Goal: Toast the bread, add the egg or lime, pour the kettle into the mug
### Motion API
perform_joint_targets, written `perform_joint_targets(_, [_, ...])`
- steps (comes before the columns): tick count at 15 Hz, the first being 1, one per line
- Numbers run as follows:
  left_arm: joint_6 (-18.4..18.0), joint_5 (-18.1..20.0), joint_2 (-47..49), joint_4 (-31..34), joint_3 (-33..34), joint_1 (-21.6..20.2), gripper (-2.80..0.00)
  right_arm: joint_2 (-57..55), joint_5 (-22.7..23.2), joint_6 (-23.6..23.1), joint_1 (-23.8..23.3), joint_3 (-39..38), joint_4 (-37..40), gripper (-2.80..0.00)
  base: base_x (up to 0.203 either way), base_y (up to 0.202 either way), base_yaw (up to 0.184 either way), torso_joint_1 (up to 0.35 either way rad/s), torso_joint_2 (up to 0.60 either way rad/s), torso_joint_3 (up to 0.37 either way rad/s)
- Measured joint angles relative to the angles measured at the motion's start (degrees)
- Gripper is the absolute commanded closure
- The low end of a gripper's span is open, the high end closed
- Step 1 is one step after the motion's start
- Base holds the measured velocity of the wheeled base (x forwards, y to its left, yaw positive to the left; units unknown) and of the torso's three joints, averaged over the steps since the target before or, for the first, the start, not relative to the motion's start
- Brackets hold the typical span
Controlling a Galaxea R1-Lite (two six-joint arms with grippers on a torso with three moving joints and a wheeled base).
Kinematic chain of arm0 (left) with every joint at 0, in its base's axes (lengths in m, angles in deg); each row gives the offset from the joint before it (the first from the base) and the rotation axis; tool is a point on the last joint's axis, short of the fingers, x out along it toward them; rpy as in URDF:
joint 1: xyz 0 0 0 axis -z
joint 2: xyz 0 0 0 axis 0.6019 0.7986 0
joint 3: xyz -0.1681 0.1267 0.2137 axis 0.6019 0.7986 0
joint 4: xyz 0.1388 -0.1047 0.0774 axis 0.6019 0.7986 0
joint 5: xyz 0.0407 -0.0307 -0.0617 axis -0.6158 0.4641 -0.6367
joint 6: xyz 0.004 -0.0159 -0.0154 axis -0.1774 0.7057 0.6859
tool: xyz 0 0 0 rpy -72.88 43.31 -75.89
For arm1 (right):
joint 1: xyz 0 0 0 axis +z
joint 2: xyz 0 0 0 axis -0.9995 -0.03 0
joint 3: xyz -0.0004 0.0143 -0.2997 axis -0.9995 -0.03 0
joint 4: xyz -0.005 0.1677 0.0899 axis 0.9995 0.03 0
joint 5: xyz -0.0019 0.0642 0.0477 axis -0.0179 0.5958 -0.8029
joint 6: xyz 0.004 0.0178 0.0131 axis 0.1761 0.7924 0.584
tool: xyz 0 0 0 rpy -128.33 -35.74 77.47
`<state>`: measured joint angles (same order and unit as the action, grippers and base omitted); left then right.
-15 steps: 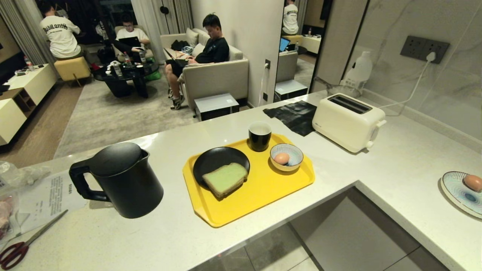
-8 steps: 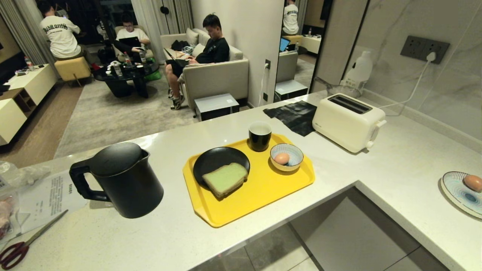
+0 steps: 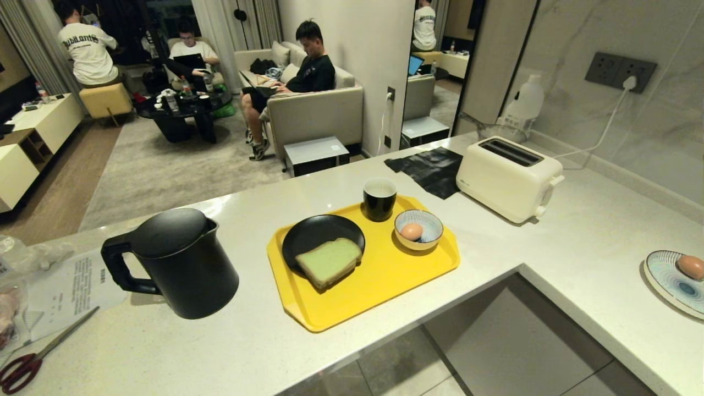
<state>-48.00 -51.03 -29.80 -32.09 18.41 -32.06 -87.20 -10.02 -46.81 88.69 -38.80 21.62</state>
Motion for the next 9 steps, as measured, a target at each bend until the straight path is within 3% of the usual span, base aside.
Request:
perform_joint_targets(3, [2.68, 2.81, 5.84, 0.21, -0.78, 4.29, 0.00, 0.00, 0.02, 0.00, 0.00, 0.00, 0.00, 0.00, 0.000, 0.000, 0.000, 0.000, 0.00, 0.000])
perform_joint_targets(6, [10.16, 5.44, 12.68, 1.07, -4.83, 9.57, 0.00, 0.00, 0.05, 0.00, 0.00, 0.00, 0.02, 0.00, 0.000, 0.000, 0.000, 0.000, 0.00, 0.000])
perform_joint_targets(9, [16.74, 8.92, 19.32, 3.99, -10.63, 11.28, 0.00, 0.00, 0.02, -0.04, 0.00, 0.00, 0.00, 0.00, 0.000, 0.000, 0.000, 0.000, 0.00, 0.000])
